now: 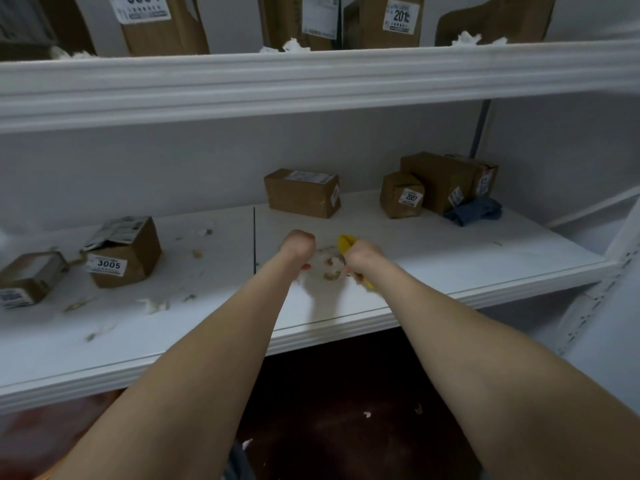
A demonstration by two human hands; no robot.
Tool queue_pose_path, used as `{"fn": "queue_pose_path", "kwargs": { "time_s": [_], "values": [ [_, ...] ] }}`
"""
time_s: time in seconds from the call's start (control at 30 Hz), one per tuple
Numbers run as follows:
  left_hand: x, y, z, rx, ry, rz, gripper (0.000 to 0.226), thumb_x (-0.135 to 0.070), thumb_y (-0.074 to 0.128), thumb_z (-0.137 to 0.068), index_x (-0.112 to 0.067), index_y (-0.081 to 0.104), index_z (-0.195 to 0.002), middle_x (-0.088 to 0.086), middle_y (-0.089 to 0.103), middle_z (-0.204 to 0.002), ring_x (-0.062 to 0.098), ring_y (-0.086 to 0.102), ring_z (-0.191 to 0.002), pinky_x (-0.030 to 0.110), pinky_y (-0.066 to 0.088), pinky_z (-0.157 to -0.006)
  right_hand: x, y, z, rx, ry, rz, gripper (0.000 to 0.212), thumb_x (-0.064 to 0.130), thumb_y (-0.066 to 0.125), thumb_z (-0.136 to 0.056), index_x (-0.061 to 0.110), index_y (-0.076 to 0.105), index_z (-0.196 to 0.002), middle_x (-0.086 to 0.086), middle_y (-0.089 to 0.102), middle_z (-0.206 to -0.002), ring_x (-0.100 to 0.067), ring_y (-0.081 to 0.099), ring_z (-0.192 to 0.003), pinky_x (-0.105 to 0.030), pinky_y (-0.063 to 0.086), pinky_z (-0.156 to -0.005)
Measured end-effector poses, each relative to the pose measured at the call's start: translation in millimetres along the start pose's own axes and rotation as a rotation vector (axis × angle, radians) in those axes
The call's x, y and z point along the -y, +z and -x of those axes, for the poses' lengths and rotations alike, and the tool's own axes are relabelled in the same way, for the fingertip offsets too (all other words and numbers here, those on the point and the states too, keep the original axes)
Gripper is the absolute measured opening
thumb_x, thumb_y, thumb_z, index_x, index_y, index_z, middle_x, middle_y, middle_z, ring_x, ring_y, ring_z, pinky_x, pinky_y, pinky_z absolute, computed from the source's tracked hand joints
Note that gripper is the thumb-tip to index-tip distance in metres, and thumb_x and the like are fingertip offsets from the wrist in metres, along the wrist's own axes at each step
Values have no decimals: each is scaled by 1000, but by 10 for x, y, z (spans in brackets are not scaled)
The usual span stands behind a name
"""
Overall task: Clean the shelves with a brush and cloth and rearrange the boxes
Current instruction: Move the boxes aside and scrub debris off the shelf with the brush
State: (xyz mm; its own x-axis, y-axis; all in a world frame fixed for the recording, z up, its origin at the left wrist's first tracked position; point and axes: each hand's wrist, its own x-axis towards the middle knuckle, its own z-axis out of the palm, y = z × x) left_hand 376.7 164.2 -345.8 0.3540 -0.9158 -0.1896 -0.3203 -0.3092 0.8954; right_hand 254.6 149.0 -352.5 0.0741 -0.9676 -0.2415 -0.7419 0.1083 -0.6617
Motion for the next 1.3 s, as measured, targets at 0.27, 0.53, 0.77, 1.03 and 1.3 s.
{"fn": "queue_pose_path", "kwargs": {
  "time_s": [0.27, 0.53, 0.77, 1.03, 1.3],
  "values": [
    [-24, 77, 27, 51, 39, 31, 17, -4, 36, -98, -12, 48, -88, 9, 48, -105, 17, 51, -74, 25, 44, -58, -370, -180, 49, -314, 135, 17, 26, 11, 45, -94, 4, 64, -110, -12, 63, -119, -27, 61, -97, -24, 41, -67],
    [-47, 71, 54, 47, 25, 42, 21, -5, 34, -99, -10, 50, -86, 13, 49, -110, 27, 49, -100, 27, 43, -58, 34, 317, 36, -91, 39, -226, 13, 11, 50, -94, 13, 47, -81, -13, 52, -93, -21, 50, -75, -24, 42, -62],
    [-154, 69, 100, 28, 34, 19, 21, -3, 32, -100, -9, 48, -88, 13, 48, -111, 25, 49, -100, 23, 42, -56, -75, -93, -35, -257, 7, -278, 37, 16, 42, -99, 7, 50, -134, -15, 54, -134, -32, 54, -119, -35, 45, -96],
    [-166, 73, 82, 37, 28, 37, 19, -4, 33, -100, -11, 48, -89, 16, 53, -118, 24, 52, -92, 23, 42, -55, -293, -115, 27, -252, 102, -52, 26, 11, 45, -95, 1, 62, -112, -15, 64, -116, -29, 61, -102, -28, 41, -70],
    [-134, 84, 50, 7, 19, 45, 18, -7, 33, -99, -9, 50, -97, 13, 51, -107, 24, 49, -94, 24, 43, -55, 91, 142, -130, -4, 54, -334, 34, 16, 40, -99, 2, 54, -71, -17, 57, -73, -22, 53, -51, -27, 41, -46]
  ]
}}
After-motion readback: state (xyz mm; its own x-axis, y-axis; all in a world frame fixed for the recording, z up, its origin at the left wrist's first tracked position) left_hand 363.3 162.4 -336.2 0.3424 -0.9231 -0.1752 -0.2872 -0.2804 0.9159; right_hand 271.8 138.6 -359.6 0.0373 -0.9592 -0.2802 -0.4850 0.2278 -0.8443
